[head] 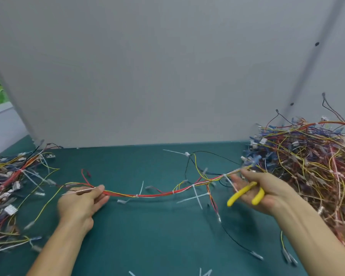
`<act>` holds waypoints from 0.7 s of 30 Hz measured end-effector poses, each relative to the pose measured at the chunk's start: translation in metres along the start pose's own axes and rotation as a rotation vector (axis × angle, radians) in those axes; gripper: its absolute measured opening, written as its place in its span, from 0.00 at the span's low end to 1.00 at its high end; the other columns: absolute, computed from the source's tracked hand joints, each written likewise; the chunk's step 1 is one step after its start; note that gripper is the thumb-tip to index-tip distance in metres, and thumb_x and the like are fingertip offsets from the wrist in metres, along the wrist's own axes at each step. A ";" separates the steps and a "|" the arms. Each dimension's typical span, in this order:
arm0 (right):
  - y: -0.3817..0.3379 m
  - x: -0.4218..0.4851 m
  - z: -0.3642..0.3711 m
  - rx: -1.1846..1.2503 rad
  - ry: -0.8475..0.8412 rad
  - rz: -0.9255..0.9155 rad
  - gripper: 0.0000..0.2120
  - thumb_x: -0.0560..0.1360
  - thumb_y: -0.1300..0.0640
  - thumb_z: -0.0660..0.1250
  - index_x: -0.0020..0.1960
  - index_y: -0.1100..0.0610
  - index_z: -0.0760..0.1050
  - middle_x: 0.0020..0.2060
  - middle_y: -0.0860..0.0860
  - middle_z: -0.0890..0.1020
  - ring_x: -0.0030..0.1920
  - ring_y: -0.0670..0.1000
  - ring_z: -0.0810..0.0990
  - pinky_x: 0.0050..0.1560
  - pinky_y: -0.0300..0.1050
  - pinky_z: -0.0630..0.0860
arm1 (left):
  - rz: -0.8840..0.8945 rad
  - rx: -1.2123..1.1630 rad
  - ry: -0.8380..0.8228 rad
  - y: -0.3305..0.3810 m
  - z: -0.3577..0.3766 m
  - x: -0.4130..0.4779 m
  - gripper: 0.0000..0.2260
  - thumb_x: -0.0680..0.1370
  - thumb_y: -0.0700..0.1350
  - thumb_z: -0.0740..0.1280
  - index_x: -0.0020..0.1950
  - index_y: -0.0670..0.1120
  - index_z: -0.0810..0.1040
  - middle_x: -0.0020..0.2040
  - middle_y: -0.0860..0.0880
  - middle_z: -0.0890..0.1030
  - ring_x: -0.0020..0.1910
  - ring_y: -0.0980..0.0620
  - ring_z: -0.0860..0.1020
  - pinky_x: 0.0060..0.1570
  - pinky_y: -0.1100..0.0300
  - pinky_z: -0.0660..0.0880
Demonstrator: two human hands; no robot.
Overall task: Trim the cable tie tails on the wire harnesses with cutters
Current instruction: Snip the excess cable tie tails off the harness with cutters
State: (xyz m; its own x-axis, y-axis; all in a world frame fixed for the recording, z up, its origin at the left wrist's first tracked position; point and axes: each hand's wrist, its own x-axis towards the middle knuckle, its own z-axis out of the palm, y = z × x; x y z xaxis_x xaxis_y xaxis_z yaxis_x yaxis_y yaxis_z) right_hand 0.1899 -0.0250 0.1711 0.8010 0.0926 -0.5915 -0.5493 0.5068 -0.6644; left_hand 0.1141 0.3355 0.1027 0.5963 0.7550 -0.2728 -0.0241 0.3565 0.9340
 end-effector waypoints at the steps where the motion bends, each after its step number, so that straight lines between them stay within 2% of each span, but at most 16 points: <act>1: 0.004 0.003 -0.003 -0.069 0.018 -0.004 0.07 0.78 0.64 0.63 0.42 0.61 0.71 0.29 0.57 0.80 0.25 0.50 0.80 0.27 0.44 0.78 | 0.005 0.007 0.013 -0.001 -0.001 0.003 0.08 0.72 0.29 0.70 0.40 0.38 0.72 0.38 0.42 0.78 0.35 0.47 0.79 0.26 0.63 0.78; 3: 0.009 0.008 -0.010 -0.187 0.100 -0.121 0.07 0.76 0.65 0.66 0.41 0.59 0.71 0.30 0.55 0.77 0.28 0.51 0.77 0.31 0.44 0.72 | 0.007 0.005 0.023 -0.001 -0.002 0.005 0.08 0.72 0.29 0.70 0.41 0.37 0.73 0.38 0.42 0.78 0.35 0.47 0.79 0.26 0.63 0.78; 4: 0.012 0.008 -0.015 -0.254 0.186 -0.266 0.08 0.75 0.66 0.68 0.42 0.58 0.70 0.32 0.56 0.76 0.30 0.52 0.75 0.34 0.46 0.70 | 0.005 0.005 0.026 -0.001 -0.003 0.006 0.07 0.72 0.29 0.70 0.40 0.37 0.73 0.38 0.42 0.78 0.35 0.47 0.79 0.26 0.63 0.78; 6: 0.013 0.003 -0.021 -0.600 0.431 -0.714 0.12 0.71 0.65 0.73 0.45 0.57 0.70 0.39 0.57 0.77 0.37 0.54 0.74 0.41 0.46 0.68 | 0.003 0.005 0.033 -0.001 -0.003 0.007 0.07 0.72 0.29 0.70 0.40 0.37 0.73 0.38 0.42 0.78 0.35 0.47 0.79 0.26 0.63 0.78; 7: 0.013 -0.001 -0.022 -0.838 0.487 -0.957 0.14 0.69 0.64 0.75 0.46 0.57 0.71 0.40 0.55 0.78 0.39 0.54 0.74 0.43 0.44 0.66 | 0.004 0.006 0.033 0.000 -0.003 0.007 0.07 0.72 0.29 0.70 0.40 0.37 0.73 0.38 0.42 0.78 0.35 0.47 0.79 0.26 0.63 0.78; 8: 0.014 -0.005 -0.021 -1.036 0.448 -1.184 0.15 0.67 0.66 0.76 0.46 0.57 0.72 0.41 0.53 0.78 0.40 0.55 0.75 0.43 0.43 0.65 | 0.005 0.009 0.033 0.000 -0.002 0.006 0.07 0.72 0.29 0.70 0.40 0.37 0.73 0.38 0.42 0.78 0.35 0.47 0.78 0.26 0.63 0.78; 9: 0.015 -0.006 -0.016 -1.201 0.335 -1.338 0.17 0.65 0.68 0.76 0.47 0.58 0.73 0.43 0.52 0.78 0.42 0.56 0.77 0.43 0.44 0.67 | 0.006 0.013 0.034 0.001 -0.002 0.006 0.07 0.73 0.29 0.70 0.40 0.37 0.73 0.38 0.42 0.78 0.35 0.47 0.78 0.26 0.63 0.79; 11: 0.019 0.001 -0.001 -1.480 0.100 -1.482 0.18 0.62 0.71 0.75 0.47 0.58 0.74 0.54 0.52 0.80 0.46 0.58 0.79 0.44 0.50 0.75 | 0.007 0.023 0.037 0.001 -0.001 0.004 0.08 0.73 0.29 0.69 0.40 0.37 0.72 0.38 0.42 0.77 0.35 0.46 0.78 0.27 0.63 0.79; 13: 0.022 0.019 0.017 -1.758 -0.035 -1.486 0.15 0.65 0.68 0.72 0.46 0.55 0.72 0.66 0.51 0.75 0.50 0.60 0.79 0.45 0.54 0.75 | 0.012 0.029 0.035 0.001 0.000 0.002 0.08 0.73 0.29 0.69 0.40 0.37 0.72 0.38 0.42 0.77 0.35 0.46 0.78 0.27 0.63 0.79; 15: 0.025 0.042 0.027 -1.917 -0.148 -1.372 0.09 0.71 0.62 0.67 0.49 0.53 0.71 0.68 0.47 0.72 0.55 0.59 0.76 0.49 0.53 0.73 | 0.021 0.024 0.025 0.003 0.000 0.001 0.07 0.73 0.30 0.69 0.40 0.37 0.72 0.39 0.42 0.77 0.36 0.47 0.78 0.27 0.62 0.79; 17: 0.027 0.060 0.032 -1.985 -0.181 -1.188 0.05 0.77 0.56 0.62 0.52 0.53 0.70 0.55 0.47 0.78 0.54 0.58 0.74 0.48 0.51 0.71 | 0.033 0.002 -0.002 0.004 0.000 0.000 0.08 0.74 0.31 0.68 0.40 0.39 0.72 0.39 0.42 0.77 0.36 0.47 0.78 0.29 0.62 0.80; 19: 0.027 0.068 0.031 -2.024 -0.165 -1.071 0.05 0.78 0.52 0.61 0.49 0.53 0.68 0.41 0.48 0.73 0.52 0.58 0.74 0.45 0.51 0.71 | 0.044 -0.037 -0.030 0.006 0.000 -0.002 0.08 0.75 0.31 0.67 0.40 0.40 0.71 0.39 0.43 0.77 0.36 0.49 0.78 0.31 0.61 0.81; 21: 0.022 0.063 0.031 -2.040 -0.167 -1.001 0.08 0.76 0.53 0.64 0.44 0.48 0.64 0.40 0.50 0.74 0.49 0.58 0.75 0.43 0.51 0.71 | 0.071 -0.086 -0.051 0.011 0.000 -0.002 0.09 0.76 0.32 0.67 0.39 0.41 0.71 0.38 0.44 0.76 0.31 0.52 0.80 0.32 0.60 0.81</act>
State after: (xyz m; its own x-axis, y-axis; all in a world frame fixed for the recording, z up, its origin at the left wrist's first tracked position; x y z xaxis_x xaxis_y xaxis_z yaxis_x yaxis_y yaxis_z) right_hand 0.2353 0.0185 0.1335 0.8304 0.5522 0.0738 0.5571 -0.8215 -0.1219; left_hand 0.1129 0.3374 0.1133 0.6309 0.7517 -0.1921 -0.1357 0.3507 0.9266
